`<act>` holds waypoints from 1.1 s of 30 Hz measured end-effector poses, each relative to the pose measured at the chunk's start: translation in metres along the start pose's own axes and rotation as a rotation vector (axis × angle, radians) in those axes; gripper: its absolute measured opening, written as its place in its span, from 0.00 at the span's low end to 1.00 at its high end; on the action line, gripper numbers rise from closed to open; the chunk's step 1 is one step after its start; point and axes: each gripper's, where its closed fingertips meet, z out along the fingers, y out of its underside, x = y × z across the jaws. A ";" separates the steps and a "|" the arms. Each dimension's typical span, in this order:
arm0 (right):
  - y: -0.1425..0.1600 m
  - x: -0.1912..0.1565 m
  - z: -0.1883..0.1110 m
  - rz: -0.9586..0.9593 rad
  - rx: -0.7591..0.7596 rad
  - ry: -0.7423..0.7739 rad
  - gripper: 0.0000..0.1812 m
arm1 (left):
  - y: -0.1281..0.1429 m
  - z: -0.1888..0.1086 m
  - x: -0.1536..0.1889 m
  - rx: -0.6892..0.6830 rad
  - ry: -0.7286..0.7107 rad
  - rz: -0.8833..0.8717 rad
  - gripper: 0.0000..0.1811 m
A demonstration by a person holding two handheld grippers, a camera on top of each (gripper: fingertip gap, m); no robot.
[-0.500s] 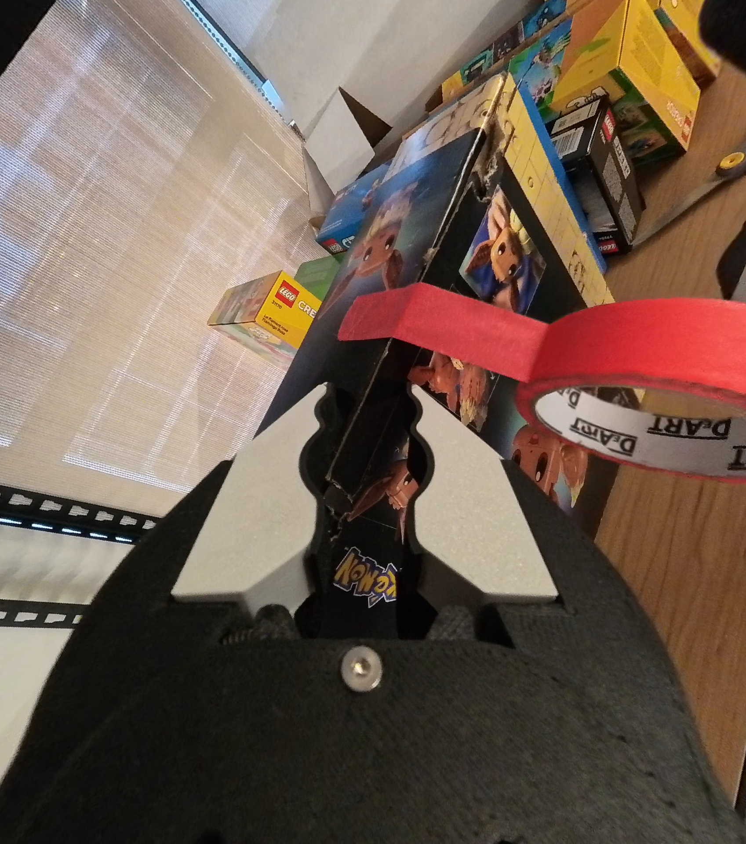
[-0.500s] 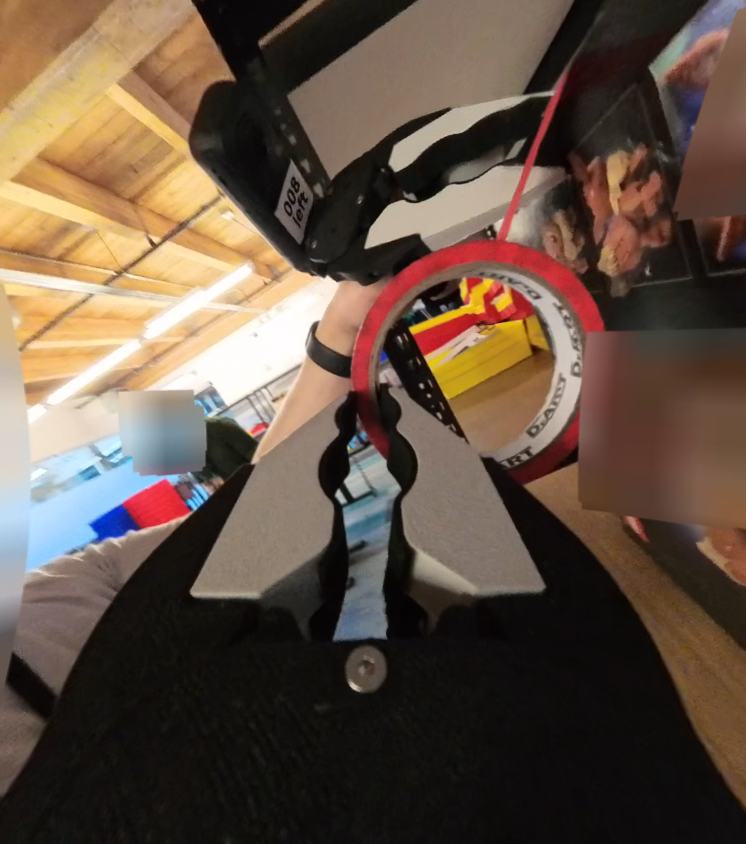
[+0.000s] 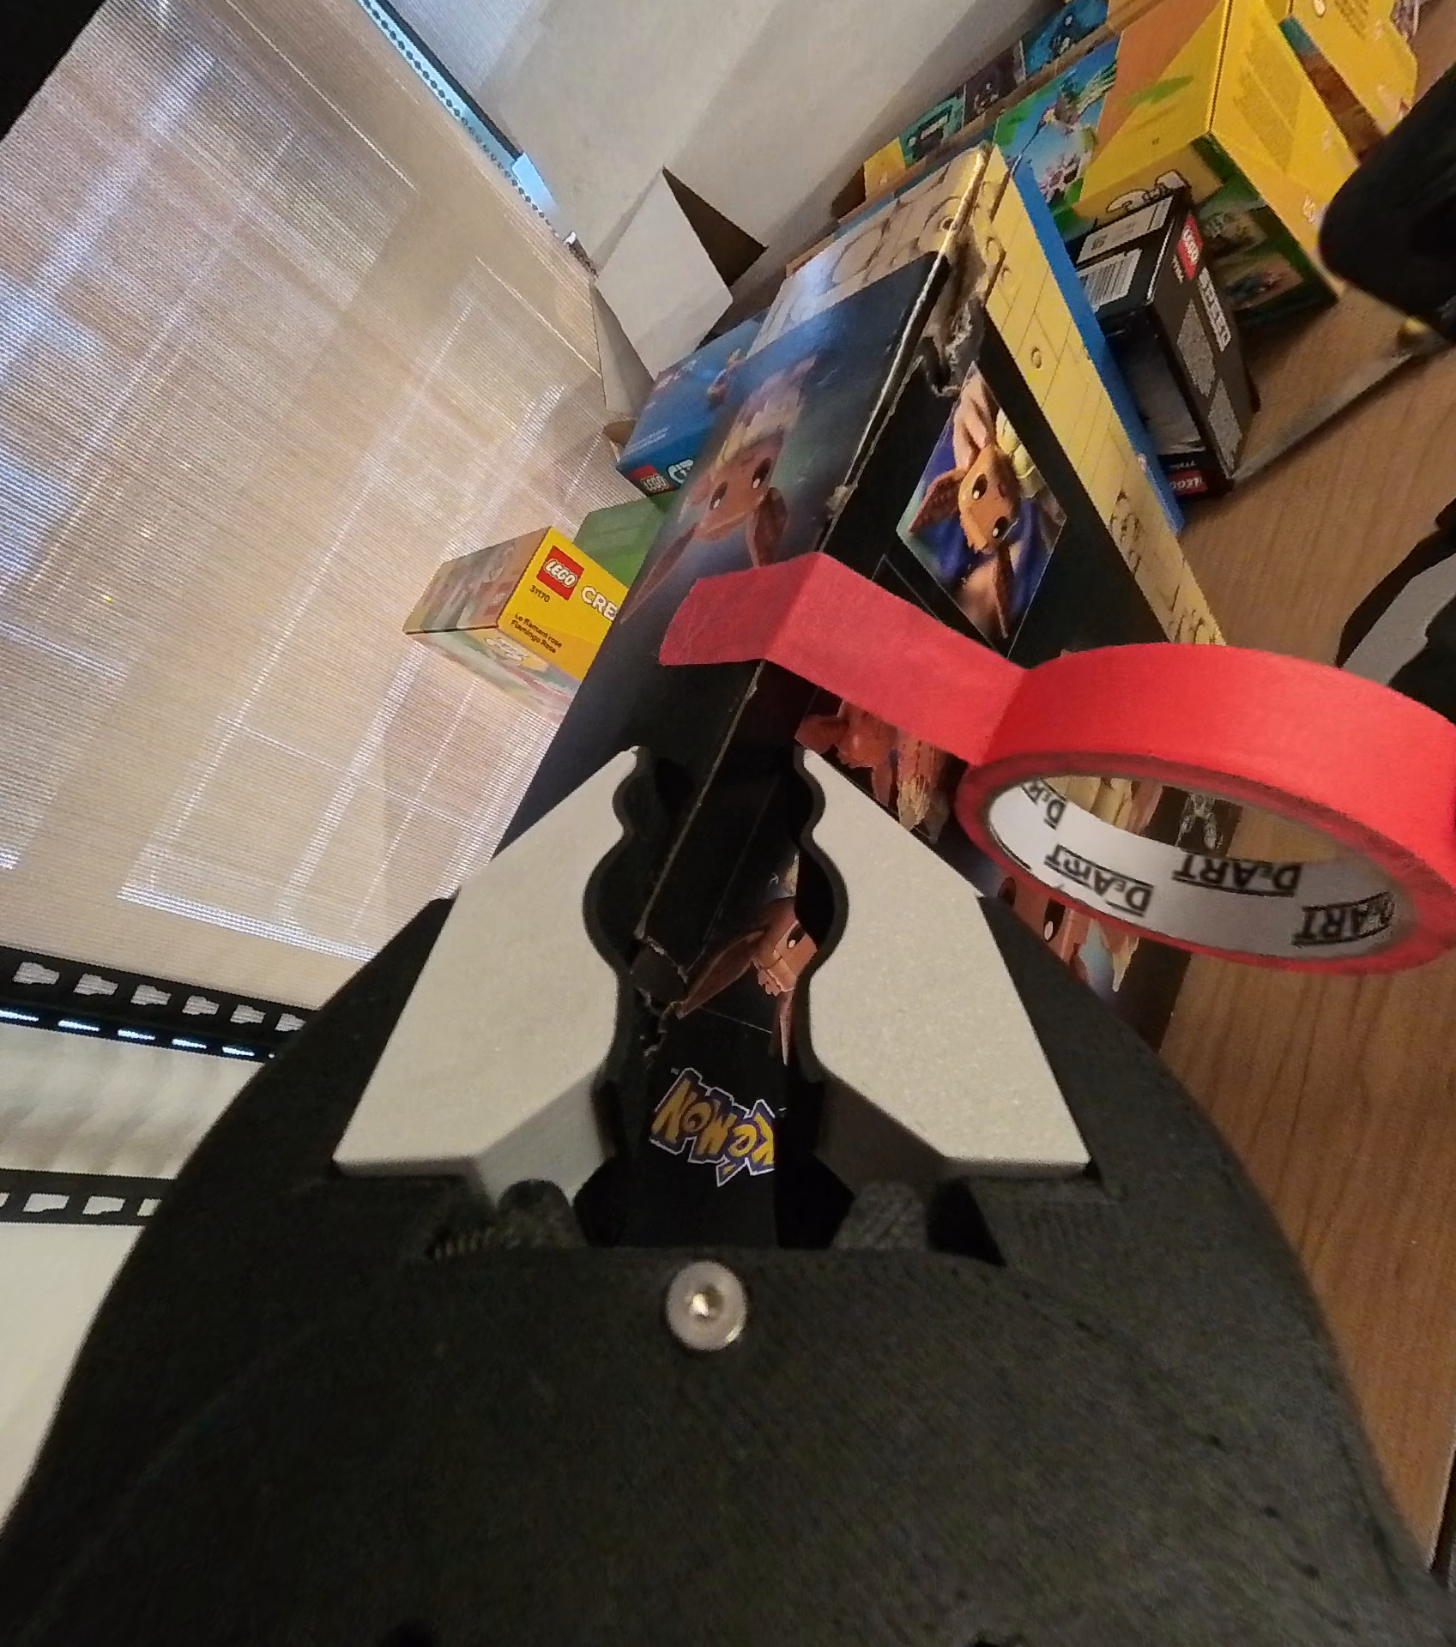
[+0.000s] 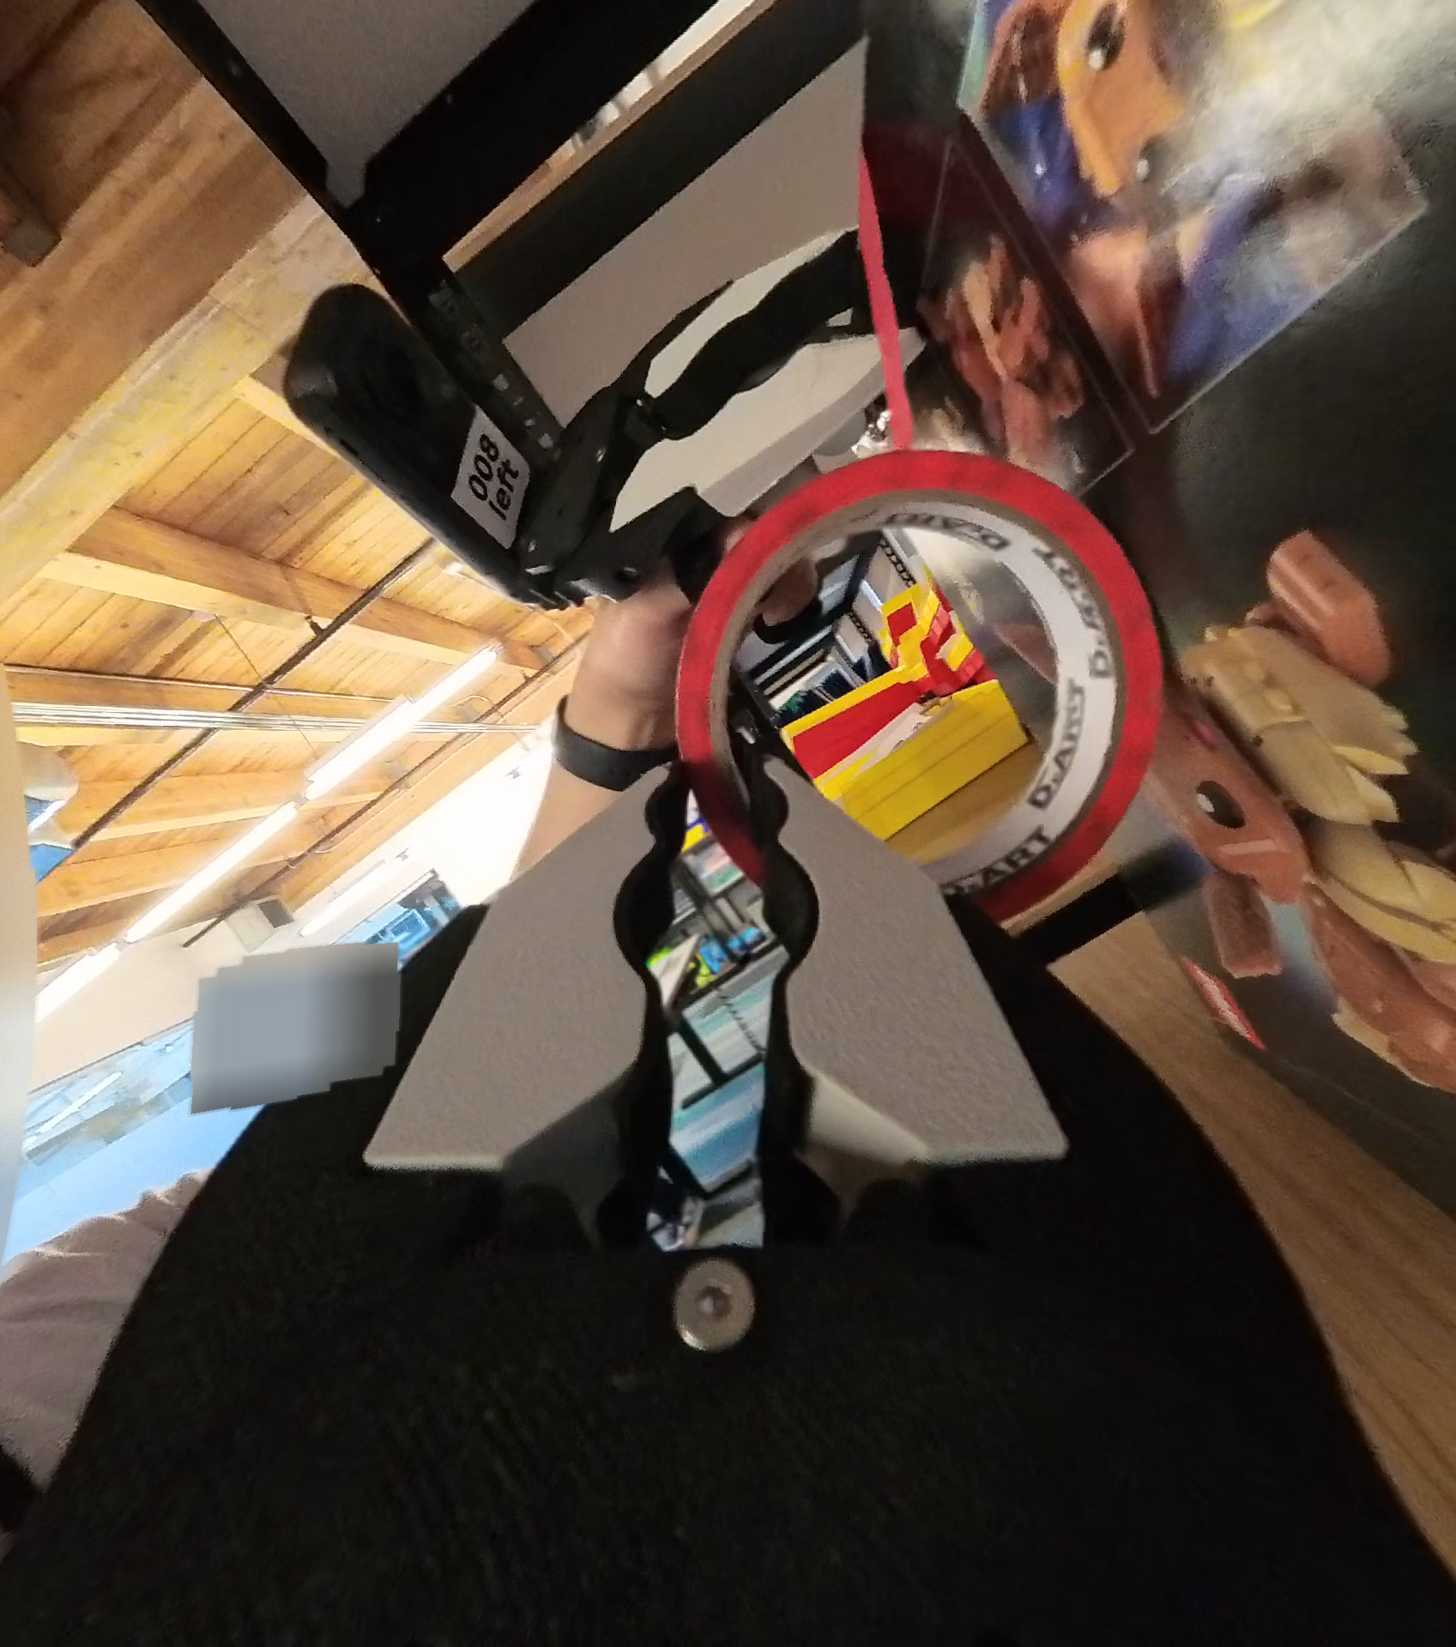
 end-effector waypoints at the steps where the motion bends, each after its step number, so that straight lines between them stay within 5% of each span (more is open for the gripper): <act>1: 0.000 0.001 -0.002 -0.018 0.000 0.017 0.08 | 0.000 0.000 0.000 0.001 0.000 0.000 0.16; 9: -0.023 0.004 -0.042 -0.268 -0.006 0.211 0.15 | 0.000 0.003 -0.003 0.008 0.003 0.001 0.16; 14: -0.070 -0.019 -0.043 -0.610 -0.039 0.313 0.15 | 0.000 0.003 -0.003 0.007 0.008 0.007 0.16; 21: -0.108 -0.013 -0.010 -1.065 -0.382 0.455 0.16 | 0.000 0.002 -0.001 0.020 0.003 0.029 0.16; 27: -0.116 0.020 0.006 -1.220 -0.756 0.508 0.19 | 0.000 0.001 -0.001 0.008 0.004 0.037 0.17; 33: -0.120 0.028 0.011 -1.304 -0.924 0.564 0.16 | 0.000 0.001 0.000 0.008 -0.001 0.046 0.19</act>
